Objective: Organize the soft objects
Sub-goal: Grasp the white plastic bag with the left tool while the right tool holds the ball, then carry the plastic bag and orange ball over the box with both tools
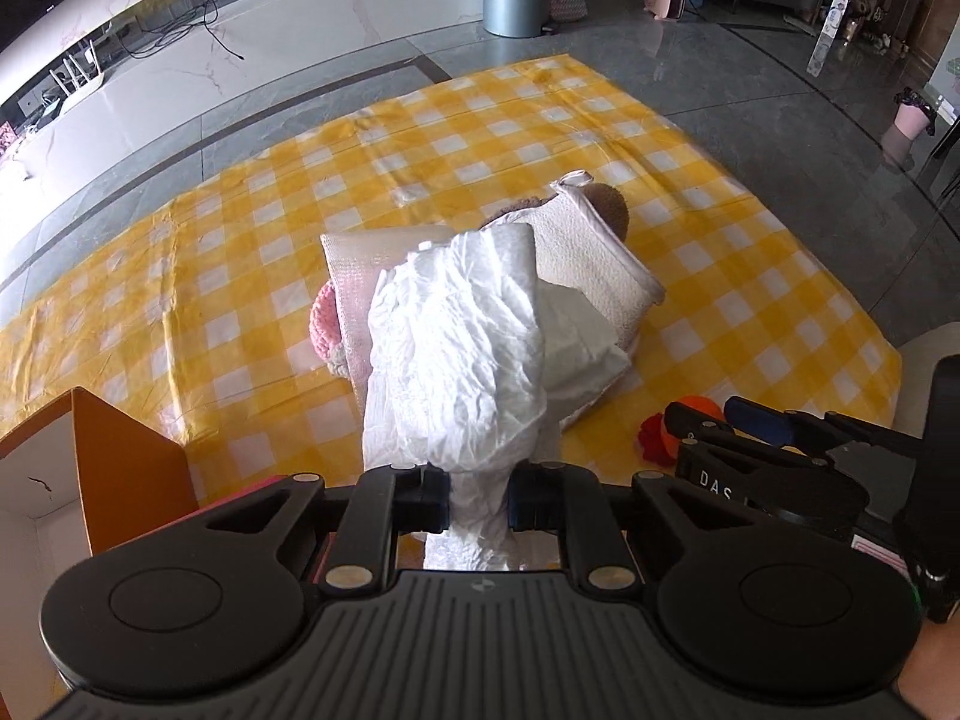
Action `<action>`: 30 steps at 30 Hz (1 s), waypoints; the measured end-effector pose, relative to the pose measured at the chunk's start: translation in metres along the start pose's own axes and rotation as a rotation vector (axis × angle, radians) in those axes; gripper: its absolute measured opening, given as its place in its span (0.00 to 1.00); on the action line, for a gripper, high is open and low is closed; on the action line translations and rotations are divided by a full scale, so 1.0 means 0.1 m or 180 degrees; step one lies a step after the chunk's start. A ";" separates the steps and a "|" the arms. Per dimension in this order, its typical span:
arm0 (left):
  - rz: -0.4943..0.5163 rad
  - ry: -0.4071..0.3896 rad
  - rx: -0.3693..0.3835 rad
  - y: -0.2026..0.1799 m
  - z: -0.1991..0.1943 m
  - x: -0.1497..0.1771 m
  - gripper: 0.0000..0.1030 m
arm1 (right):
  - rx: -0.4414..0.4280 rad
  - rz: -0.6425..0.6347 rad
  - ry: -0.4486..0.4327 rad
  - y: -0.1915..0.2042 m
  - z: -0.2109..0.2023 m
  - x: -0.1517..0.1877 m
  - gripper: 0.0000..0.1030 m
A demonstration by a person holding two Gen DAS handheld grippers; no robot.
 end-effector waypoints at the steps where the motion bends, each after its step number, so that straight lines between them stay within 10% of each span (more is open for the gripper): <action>1: 0.0010 -0.0032 -0.0002 0.00 -0.05 0.01 0.17 | -0.0033 0.0010 -0.0013 0.00 -0.02 0.00 0.37; 10: -0.0041 -0.0323 0.0077 0.15 -0.54 0.05 0.17 | -0.0128 -0.0037 -0.0050 0.07 -0.06 -0.03 0.27; 18: -0.0033 -0.0322 0.0113 0.21 -0.63 0.06 0.17 | 0.0107 -0.0154 0.0143 0.05 0.09 -0.03 0.57; 30: -0.0259 -0.0204 0.0201 0.38 -0.54 0.16 0.17 | 0.0236 -0.0309 0.0305 0.06 0.18 0.07 0.46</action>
Point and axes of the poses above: each gripper's, at about its wrist camera, not at the fingertips, and z roughly the way its jaws point, y to its left, x to its underside, the point moved 1 cm from there along z, roughly the way its jaws point, and after that the axes turned 4 degrees about -x, right-handed, at the moved point
